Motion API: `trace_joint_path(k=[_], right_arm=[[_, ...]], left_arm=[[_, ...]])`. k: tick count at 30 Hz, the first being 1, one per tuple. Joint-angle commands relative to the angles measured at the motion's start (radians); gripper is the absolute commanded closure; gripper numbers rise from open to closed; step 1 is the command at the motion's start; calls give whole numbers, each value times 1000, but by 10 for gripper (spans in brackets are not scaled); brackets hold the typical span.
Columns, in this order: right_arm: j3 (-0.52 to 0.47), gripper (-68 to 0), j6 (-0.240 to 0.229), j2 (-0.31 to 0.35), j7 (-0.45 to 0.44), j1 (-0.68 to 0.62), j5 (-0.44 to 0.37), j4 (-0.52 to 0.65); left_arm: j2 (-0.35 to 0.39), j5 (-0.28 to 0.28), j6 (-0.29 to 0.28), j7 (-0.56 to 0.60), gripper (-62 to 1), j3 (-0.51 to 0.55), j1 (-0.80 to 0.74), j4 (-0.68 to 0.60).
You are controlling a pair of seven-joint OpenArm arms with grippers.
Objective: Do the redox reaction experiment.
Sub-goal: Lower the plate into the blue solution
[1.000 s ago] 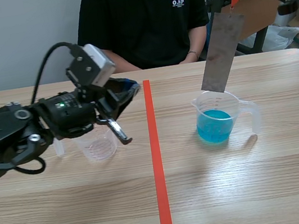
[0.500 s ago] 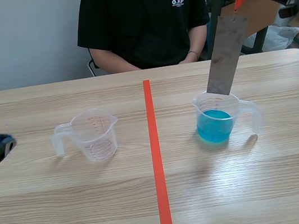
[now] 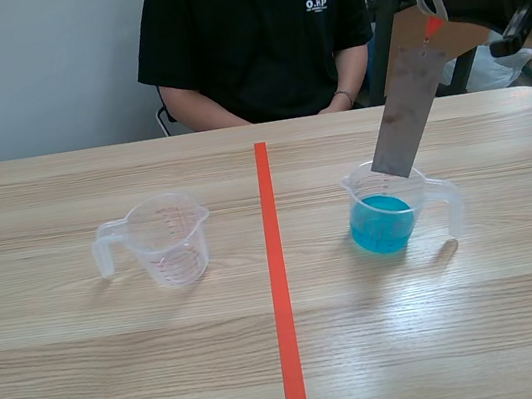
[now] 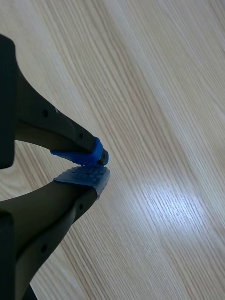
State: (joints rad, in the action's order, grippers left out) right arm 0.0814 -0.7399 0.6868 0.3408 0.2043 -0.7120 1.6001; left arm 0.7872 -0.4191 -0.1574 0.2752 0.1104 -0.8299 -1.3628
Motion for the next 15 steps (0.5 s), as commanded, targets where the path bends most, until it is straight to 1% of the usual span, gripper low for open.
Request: trace_joint_path(k=[1,5,9,15], right_arm=[[8,-17,-6,5,-23,23,3,-3],[39,-17,-6,-3,-66,23,37,-39],[66,-17,-6,-20,-121,23,87,-85],[95,-17,-6,-47,-199,23,169,-148]], left_arm=[[-21,-3,-2,26,-49,19,-10,-5],[-64,-3,-2,27,-49,48,-42,-5],[-96,-3,-2,29,-49,51,-58,-5],[-167,-3,-2,41,-49,51,-86,-4]])
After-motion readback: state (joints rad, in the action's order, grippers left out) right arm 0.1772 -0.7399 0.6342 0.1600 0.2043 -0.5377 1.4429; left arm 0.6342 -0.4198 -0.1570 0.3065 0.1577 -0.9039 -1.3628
